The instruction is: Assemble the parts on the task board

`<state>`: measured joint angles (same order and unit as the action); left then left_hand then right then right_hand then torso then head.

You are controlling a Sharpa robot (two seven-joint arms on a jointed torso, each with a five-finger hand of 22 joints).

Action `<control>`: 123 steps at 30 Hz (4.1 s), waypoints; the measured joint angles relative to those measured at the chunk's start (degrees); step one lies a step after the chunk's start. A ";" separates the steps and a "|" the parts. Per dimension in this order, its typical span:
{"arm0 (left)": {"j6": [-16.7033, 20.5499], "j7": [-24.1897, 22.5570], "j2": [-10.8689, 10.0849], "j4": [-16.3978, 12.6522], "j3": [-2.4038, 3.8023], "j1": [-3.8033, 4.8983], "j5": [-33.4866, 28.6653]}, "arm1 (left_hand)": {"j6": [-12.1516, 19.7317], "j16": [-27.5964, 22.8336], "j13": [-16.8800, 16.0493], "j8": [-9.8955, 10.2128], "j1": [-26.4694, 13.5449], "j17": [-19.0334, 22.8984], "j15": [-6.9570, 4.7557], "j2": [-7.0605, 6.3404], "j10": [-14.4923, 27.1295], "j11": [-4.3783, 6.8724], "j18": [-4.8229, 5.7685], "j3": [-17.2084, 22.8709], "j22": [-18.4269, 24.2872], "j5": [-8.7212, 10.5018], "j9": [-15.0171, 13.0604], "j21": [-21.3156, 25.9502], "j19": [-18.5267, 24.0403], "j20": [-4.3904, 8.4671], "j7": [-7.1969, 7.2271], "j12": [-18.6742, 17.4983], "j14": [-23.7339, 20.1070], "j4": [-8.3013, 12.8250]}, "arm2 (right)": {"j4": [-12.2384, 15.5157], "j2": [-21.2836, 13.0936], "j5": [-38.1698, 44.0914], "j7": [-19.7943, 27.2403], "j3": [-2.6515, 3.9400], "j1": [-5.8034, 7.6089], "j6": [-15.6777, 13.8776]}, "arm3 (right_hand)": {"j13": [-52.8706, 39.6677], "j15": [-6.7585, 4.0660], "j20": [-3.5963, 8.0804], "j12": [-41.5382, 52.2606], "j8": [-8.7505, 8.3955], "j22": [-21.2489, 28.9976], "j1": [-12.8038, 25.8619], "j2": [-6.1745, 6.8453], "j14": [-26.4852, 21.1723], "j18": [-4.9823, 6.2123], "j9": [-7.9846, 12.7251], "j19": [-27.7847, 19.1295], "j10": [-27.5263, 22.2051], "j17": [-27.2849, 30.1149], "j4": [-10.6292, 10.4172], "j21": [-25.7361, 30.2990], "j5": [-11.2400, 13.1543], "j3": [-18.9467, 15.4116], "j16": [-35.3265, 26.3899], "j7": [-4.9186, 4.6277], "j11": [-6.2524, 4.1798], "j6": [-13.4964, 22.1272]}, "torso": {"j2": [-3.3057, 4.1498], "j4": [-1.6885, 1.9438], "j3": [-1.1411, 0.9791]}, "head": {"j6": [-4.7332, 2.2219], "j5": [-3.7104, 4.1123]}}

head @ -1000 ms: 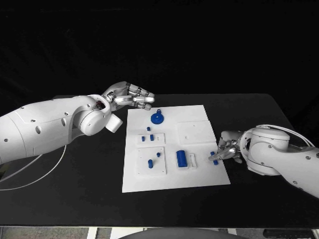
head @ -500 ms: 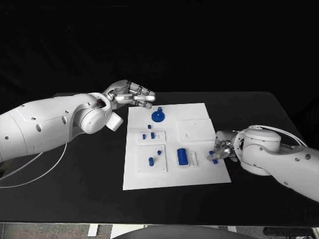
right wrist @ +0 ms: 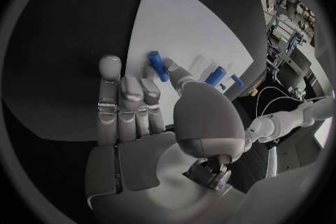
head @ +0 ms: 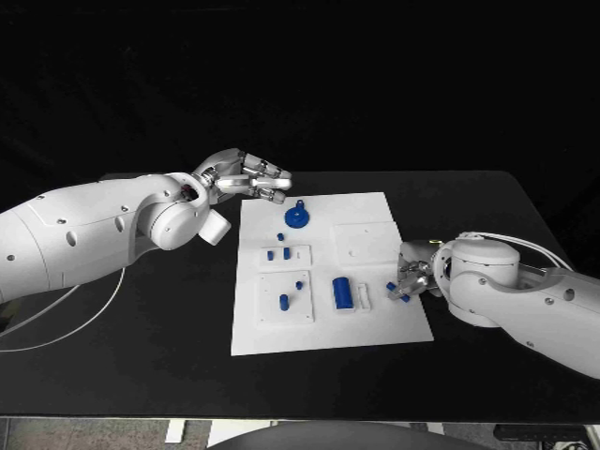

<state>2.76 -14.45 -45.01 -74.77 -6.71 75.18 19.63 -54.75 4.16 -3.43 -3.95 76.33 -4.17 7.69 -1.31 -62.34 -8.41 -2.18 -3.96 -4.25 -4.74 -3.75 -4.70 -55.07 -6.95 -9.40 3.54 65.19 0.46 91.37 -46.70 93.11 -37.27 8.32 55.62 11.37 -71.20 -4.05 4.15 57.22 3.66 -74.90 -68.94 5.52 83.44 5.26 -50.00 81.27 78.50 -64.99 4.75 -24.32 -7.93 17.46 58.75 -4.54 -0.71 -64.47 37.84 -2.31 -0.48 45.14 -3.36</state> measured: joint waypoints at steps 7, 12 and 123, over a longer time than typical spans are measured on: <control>-0.07 0.16 -0.03 -0.02 -0.01 0.00 0.00 | 0.00 0.00 0.00 0.00 -0.34 0.00 0.00 0.42 0.00 0.00 0.00 -0.46 0.00 -0.08 0.00 0.00 0.00 0.00 0.00 0.00 0.00 0.46 | 0.14 -0.23 -1.48 0.50 -0.38 -0.02 -1.52 | 0.05 -0.02 0.17 0.67 0.21 -0.05 1.35 -0.72 -0.02 -0.01 0.38 -0.17 -0.01 -0.09 -2.08 -2.99 -11.00 2.10 0.26 -0.09 0.01 0.10 | 0.01 -0.03 0.00 | -0.03 -0.07; -0.11 0.24 -0.04 -0.03 -0.02 0.00 0.01 | 0.00 0.00 0.00 0.00 -0.34 0.00 0.00 0.42 0.00 0.00 0.00 -0.46 0.00 -0.08 0.00 0.00 0.00 0.00 0.00 0.00 0.00 0.46 | 0.12 -0.73 -4.71 0.49 -0.52 -0.16 -3.12 | 0.35 0.07 0.44 0.67 0.16 -0.05 2.96 0.57 -0.11 -0.06 -5.67 -1.05 -0.12 -0.09 -2.22 -5.24 -16.46 5.11 0.26 -0.37 0.13 0.37 | 0.02 -0.04 -0.01 | 0.12 0.05; -1.79 1.08 -0.09 -0.07 -0.12 0.01 0.17 | 0.00 0.00 0.00 0.00 -0.57 0.00 0.00 1.24 0.00 0.00 -0.01 -0.81 -0.02 -0.31 0.00 0.00 -0.01 0.00 0.00 0.00 0.00 0.20 | 2.33 2.13 -18.20 -2.69 2.05 -1.80 -8.64 | 0.85 -1.15 1.98 0.17 -0.36 0.00 8.94 -2.52 0.24 -1.34 42.07 1.56 1.14 1.25 2.68 0.47 -4.88 9.21 -0.13 3.23 -2.17 -7.56 | 0.05 -0.04 -0.06 | 0.80 -0.04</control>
<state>0.97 -13.36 -45.10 -74.84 -6.82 75.19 19.79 -54.75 4.16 -3.43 -3.95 75.77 -4.17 7.69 -0.08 -62.34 -8.41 -2.19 -4.77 -4.27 -5.05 -3.75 -4.71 -55.07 -6.95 -9.40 3.54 65.19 0.66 93.71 -44.57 74.90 -39.97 10.37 53.83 2.73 -70.34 -5.20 6.14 57.38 3.31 -74.90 -59.99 3.00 83.68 3.92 -7.93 82.83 79.64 -63.74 7.43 -23.85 -12.81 26.68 58.62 -1.32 -2.88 -72.03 37.89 -2.36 -0.54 45.93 -3.40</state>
